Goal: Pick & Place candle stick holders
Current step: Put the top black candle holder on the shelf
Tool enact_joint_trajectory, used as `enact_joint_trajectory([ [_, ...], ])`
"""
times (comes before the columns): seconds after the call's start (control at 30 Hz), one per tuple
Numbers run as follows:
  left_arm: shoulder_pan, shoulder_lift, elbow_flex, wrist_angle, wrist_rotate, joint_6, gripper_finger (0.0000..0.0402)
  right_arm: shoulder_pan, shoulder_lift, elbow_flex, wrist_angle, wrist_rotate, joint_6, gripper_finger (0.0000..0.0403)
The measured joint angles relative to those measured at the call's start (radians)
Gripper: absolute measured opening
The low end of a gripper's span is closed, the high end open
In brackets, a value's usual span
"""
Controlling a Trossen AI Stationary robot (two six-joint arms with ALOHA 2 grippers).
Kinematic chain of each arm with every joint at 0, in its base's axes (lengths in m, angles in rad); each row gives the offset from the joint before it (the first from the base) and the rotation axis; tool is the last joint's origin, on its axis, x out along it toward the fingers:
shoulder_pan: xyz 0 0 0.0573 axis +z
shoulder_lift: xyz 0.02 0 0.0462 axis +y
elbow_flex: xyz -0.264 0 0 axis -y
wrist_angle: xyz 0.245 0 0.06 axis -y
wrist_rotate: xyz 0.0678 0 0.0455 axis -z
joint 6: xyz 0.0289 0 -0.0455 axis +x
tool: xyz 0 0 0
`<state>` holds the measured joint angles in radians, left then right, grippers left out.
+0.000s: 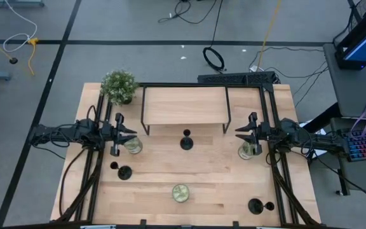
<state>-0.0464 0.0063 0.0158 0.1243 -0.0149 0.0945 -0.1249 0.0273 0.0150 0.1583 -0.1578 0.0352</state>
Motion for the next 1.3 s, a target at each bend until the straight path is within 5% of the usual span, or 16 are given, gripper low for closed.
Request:
enact_joint_trajectory([
  [0.27, 0.0, 0.0, 0.0, 0.007, -0.098, 0.008, 0.0165, 0.002, 0.0, 0.0, 0.165, -0.003, -0.073, 0.0091],
  [0.7, 0.0, 0.0, 0.0, 0.012, -0.091, 0.026, 0.0175, 0.003, 0.067, 0.0, 0.348, -0.004, -0.097, 0.0091],
  [1.1, 0.0, 0.0, 0.0, 0.085, -0.077, -0.046, 0.0175, 0.003, 0.574, 0.008, 0.877, -0.001, -0.047, 0.0171],
  [1.3, -0.008, 0.058, 0.0, 0.151, -0.011, -0.06, 0.0175, 0.038, 0.842, 0.122, 0.869, -0.001, 0.011, 0.0186],
])
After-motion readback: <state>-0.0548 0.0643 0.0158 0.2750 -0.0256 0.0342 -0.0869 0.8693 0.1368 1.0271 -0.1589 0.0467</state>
